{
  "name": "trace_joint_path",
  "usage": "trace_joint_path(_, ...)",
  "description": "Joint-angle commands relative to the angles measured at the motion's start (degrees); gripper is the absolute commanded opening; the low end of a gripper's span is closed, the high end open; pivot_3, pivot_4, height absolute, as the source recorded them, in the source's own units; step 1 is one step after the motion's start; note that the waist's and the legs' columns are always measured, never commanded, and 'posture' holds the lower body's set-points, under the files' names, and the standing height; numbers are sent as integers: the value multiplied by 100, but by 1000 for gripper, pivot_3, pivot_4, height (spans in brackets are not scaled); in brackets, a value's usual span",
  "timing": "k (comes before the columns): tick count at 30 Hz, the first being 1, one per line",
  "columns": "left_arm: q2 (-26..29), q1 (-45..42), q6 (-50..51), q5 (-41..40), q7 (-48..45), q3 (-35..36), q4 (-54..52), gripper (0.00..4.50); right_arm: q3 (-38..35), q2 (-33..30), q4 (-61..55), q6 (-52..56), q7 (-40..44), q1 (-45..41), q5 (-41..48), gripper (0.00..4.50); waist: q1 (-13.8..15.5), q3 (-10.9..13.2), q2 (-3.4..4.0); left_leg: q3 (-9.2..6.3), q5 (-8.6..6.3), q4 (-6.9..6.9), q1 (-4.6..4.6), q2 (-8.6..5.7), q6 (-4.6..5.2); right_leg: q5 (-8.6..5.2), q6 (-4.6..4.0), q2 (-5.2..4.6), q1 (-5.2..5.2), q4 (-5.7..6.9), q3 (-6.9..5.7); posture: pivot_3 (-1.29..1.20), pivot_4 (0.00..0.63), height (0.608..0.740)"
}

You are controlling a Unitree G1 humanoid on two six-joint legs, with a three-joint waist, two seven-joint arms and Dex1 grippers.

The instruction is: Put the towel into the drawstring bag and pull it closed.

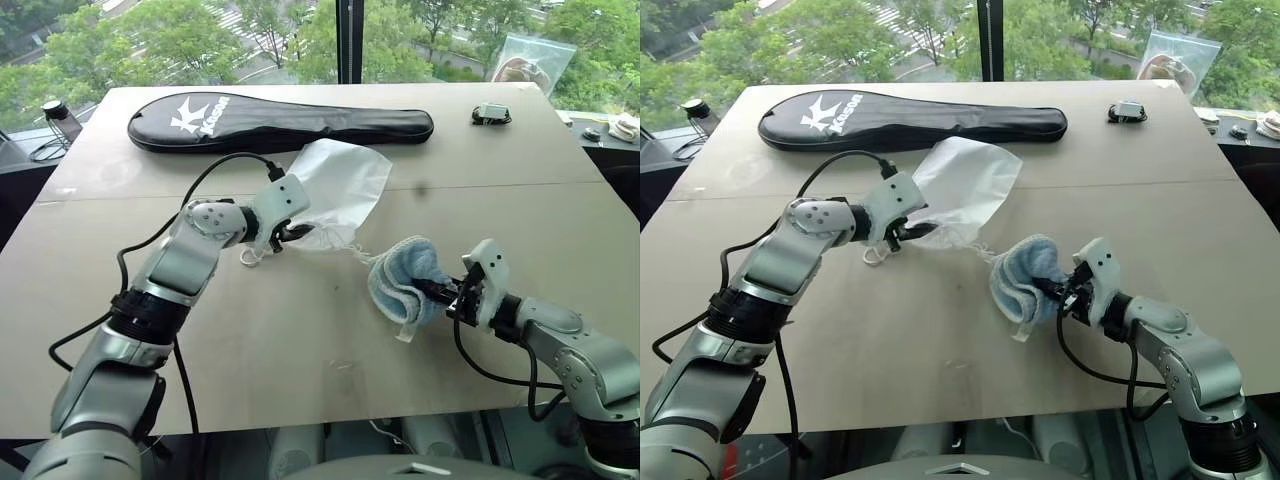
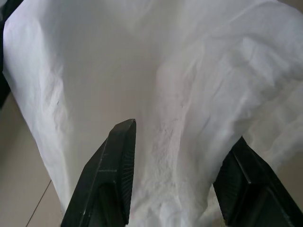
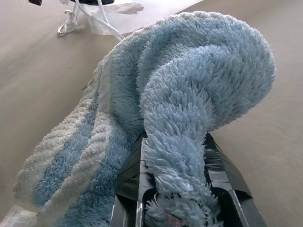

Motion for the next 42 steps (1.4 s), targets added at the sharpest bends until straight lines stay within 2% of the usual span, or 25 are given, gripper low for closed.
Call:
trace_joint_path(1, 62, 44, -333, 178, -109, 59, -142, 2201, 15, 25, -219, -84, -45, -14, 99, 57, 14, 0, 0, -1, 0, 1, -2, 0, 0, 0, 0, 0, 0, -1, -1, 0, 150, 740)
trace_joint_path(5, 278, 91, -753, 223, -532, 93, -44, 2201, 27, 20, -281, -64, -60, 6, 135, 57, 7, 0, 0, -1, 0, 1, -2, 0, 0, 0, 0, 0, 0, -1, -2, 0, 150, 740)
trace_joint_path(8, 310, 21, -1148, 500, -452, 59, 336, 2201, 43, 9, -286, -86, -70, 38, 131, 57, -5, 0, 0, -1, 0, 0, 0, 0, 0, 0, 0, 1, 0, 0, 0, 0, 150, 740)
trace_joint_path(12, 150, -75, -1489, 839, -210, 42, 742, 2201, 41, 27, -350, -82, -112, 71, 152, 57, -2, 0, 0, -1, 0, 0, 0, 0, 0, 0, 0, 1, 0, 0, -1, 0, 150, 740)
trace_joint_path(16, -47, -143, -1578, 849, -325, 55, 942, 2201, -26, 16, -558, -135, -44, 170, 286, 57, 10, 0, 0, -3, 0, 1, -3, 0, 0, 0, 0, 0, 0, -1, -3, 0, 150, 740)
trace_joint_path(18, -241, -278, -1189, 599, -509, 162, 1007, 1322, -19, -36, -683, -214, 84, 248, 372, 57, 15, 0, 0, -6, 0, 1, -5, 0, 0, 0, 0, 0, 0, -1, -7, 0, 150, 740)
trace_joint_path(19, -402, -385, -686, 258, -656, 319, 947, 982, -27, -63, -772, -265, 185, 297, 460, 57, 22, 0, 0, -5, 0, 2, -4, -1, 0, 0, 0, 0, 0, 0, -7, 0, 150, 740)
trace_joint_path(20, -537, -523, -41, -77, -815, 452, 854, 395, -59, -62, -866, -309, 270, 338, 578, 57, 22, 0, -1, -6, 0, 4, -6, -1, 1, 0, 0, 0, 0, -1, -8, 0, 150, 740)
trace_joint_path(22, -675, -791, 1161, -705, -1181, 609, 587, 0, -196, -24, -1064, -303, 394, 379, 948, 57, 17, 2, -4, -8, 0, 7, -9, -1, 1, 0, 0, 0, 0, 1, -10, 0, 150, 740)
trace_joint_path(24, -805, -1094, 2052, -1070, -1231, 722, 449, 0, -320, -29, -1289, -259, 468, 327, 1342, 57, -7, 4, -6, -16, 0, 10, -14, -1, 1, 0, 1, 1, 0, 0, -16, 0, 150, 740)
trace_joint_path(28, -941, -1416, 2818, -1264, -1047, 627, 283, 0, -250, -99, -1491, -182, 378, -50, 1680, 57, -61, 5, -6, -11, 0, 10, -5, -1, 1, -1, 2, 2, 3, 2, -8, 0, 150, 740)
trace_joint_path(30, -1106, -1548, 3135, -1321, -852, 571, 247, 0, 85, -203, -1405, -241, 384, -418, 1378, 57, -59, 5, -5, -10, 0, 8, 6, -1, 1, -1, 2, 3, 8, 4, -5, 0, 150, 740)
trace_joint_path(33, -1377, -1605, 3357, -1391, -637, 438, 38, 0, 929, -250, -624, -595, 113, -1155, 179, 57, -41, 5, -5, -13, 0, 9, 8, 0, 1, -1, 2, 5, 9, 8, -8, 0, 150, 740)
trace_joint_path(36, -1516, -1610, 3493, -1512, -523, 419, -149, 0, 1401, -181, 127, -761, -178, -1588, -582, 57, -27, 6, -6, -11, 1, 11, 3, -1, 0, 0, 0, 3, 8, 6, -8, 0, 150, 740)
trace_joint_path(42, -1565, -1565, 3688, -1756, -350, 432, -635, 0, 1846, -36, 700, -168, -454, -1935, -1102, 57, -15, 6, -5, -10, 2, 10, -20, -2, -1, 0, 1, -3, -13, 1, -8, 0, 150, 740)
